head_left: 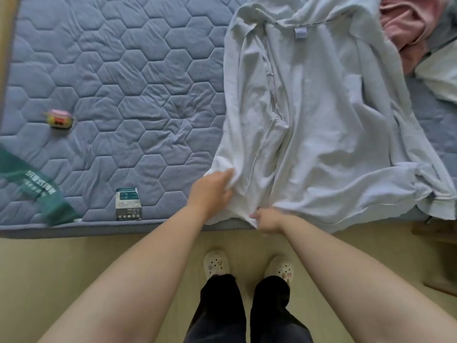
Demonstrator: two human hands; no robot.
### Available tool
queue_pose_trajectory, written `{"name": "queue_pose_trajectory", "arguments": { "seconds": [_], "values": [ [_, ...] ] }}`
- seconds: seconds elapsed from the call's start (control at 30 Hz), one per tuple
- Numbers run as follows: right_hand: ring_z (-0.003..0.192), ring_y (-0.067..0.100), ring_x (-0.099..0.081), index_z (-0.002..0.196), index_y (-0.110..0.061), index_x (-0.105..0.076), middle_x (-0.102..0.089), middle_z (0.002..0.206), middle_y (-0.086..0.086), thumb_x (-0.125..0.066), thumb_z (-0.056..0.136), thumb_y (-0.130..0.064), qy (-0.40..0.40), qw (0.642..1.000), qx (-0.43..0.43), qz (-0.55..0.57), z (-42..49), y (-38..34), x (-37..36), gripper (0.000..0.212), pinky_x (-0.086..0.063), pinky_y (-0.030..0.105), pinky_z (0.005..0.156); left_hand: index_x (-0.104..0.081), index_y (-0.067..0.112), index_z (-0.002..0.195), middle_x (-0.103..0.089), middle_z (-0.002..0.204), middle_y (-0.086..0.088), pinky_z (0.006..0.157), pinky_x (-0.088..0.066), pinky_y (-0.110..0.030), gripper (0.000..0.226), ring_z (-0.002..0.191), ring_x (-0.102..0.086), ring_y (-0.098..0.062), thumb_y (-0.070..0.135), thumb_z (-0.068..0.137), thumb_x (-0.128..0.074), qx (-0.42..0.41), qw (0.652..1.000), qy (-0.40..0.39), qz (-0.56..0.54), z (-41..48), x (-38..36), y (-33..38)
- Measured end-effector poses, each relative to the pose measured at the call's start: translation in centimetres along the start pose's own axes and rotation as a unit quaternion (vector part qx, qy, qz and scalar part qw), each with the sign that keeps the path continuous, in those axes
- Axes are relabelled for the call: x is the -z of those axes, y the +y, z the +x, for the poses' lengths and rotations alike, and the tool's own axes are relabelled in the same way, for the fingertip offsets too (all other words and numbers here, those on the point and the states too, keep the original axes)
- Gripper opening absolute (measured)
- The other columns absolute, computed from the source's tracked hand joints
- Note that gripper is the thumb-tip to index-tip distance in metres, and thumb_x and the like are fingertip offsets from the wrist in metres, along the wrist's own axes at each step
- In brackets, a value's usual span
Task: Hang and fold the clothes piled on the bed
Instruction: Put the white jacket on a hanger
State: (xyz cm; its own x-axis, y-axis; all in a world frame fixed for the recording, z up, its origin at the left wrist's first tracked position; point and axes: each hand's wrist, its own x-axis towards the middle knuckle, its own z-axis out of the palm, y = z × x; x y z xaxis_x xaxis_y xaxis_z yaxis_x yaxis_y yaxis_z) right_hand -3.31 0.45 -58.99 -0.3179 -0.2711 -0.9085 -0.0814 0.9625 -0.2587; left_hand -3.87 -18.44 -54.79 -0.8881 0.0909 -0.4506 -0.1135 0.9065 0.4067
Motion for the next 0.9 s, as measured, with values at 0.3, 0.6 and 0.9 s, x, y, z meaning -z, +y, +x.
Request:
{"name": "queue_pose_trajectory", "arguments": {
  "seconds": [0.3, 0.6, 0.9],
  "values": [
    [0.106, 0.025, -0.056, 0.136, -0.006, -0.04, -0.053, 0.119, 0.008, -0.068, 0.081, -0.045, 0.165, 0.824, -0.094, 0.534, 2.7, -2.1, 5.4, 0.072, -0.05, 0.037, 0.085, -0.061, 0.023, 0.124, -0.058, 0.122, -0.003, 0.091, -0.044, -0.034, 0.033, 0.112, -0.055, -0.024, 0.029, 0.092, -0.054, -0.066, 0.971, -0.228, -0.019, 0.1, -4.2, 1.0],
    [0.073, 0.03, -0.061, 0.11, 0.002, -0.063, -0.063, 0.097, 0.018, -0.049, 0.091, -0.012, 0.207, 0.865, -0.159, 0.428, 4.3, -1.1, 4.0, 0.027, -0.054, 0.027, 0.057, -0.034, 0.018, 0.143, -0.025, 0.151, -0.007, 0.11, -0.027, -0.042, 0.058, 0.137, -0.024, -0.027, 0.031, 0.091, -0.056, 0.189, 0.975, -0.008, -0.119, 2.1, -4.3, -1.5],
    [0.115, 0.036, -0.055, 0.121, 0.008, -0.057, -0.058, 0.126, 0.023, -0.052, 0.097, -0.027, 0.305, 0.789, -0.259, 0.465, 2.8, 1.7, 1.9, 0.043, -0.044, 0.035, 0.097, -0.066, 0.002, 0.095, -0.064, 0.09, -0.015, 0.071, -0.046, -0.035, 0.026, 0.088, -0.061, -0.034, 0.024, 0.091, -0.052, 0.294, 0.881, -0.038, -0.369, 2.7, -5.0, -3.0]
  ]
}}
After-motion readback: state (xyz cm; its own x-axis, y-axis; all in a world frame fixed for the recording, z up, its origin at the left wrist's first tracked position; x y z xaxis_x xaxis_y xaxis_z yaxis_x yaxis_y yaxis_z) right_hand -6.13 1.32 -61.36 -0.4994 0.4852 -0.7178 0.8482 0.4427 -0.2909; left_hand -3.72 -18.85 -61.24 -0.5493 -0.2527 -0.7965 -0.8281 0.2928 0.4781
